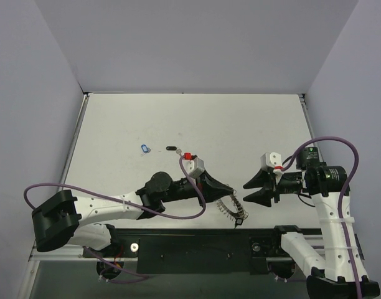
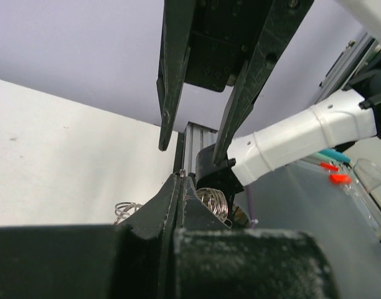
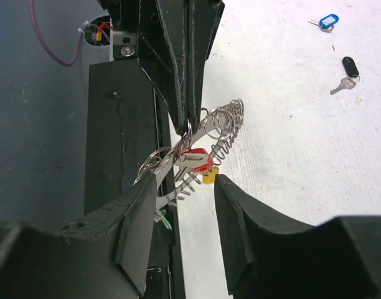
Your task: Put the keys on the keyring
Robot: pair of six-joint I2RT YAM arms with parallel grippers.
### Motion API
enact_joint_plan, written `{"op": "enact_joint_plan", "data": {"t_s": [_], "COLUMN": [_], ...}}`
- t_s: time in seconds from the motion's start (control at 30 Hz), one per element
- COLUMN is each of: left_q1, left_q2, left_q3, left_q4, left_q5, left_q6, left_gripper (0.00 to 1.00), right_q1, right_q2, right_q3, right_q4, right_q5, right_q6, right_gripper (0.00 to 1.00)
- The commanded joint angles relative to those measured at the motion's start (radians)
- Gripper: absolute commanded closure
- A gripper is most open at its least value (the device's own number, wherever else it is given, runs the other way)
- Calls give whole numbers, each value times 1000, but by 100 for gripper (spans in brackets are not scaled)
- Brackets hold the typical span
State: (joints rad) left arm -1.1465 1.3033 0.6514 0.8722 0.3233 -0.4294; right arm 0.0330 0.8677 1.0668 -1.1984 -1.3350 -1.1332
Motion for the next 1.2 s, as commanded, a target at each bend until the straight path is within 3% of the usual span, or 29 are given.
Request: {"op": "enact_joint_plan", "data": {"t_s": [0.0, 0.2, 0.4, 0.6, 0.8, 0.93, 1.17], "left_q1": [-12, -12, -12, -10, -10, -10, 1], "left_q2": [-12, -3, -41, -61, -62, -73, -61], "left_q3": [-7, 2, 13, 25, 27, -18, -27], "left_q4": [215, 200, 44, 1, 16, 95, 149], "left_q5": [-107, -106, -102, -69, -24, 6, 39], "left_q6": [-60, -31, 66, 118, 119, 133, 138], "left_gripper": [100, 100, 100, 100, 100, 100, 100], "right_q1": [-7, -15, -15, -12, -12, -5, 87], "right_q2": [5, -2, -12, -12, 34, 73, 33], "right_q3": [-8, -5, 10, 21, 24, 30, -48], "right_q4": [-72, -73, -95, -93, -96, -119, -50], "right_q5": [-39, -67, -104, -98, -67, -66, -23], "right_q6": [-131, -100, -62, -85, -149, -157, -152], "right_gripper": [62, 58, 57, 58, 65, 81, 85]}}
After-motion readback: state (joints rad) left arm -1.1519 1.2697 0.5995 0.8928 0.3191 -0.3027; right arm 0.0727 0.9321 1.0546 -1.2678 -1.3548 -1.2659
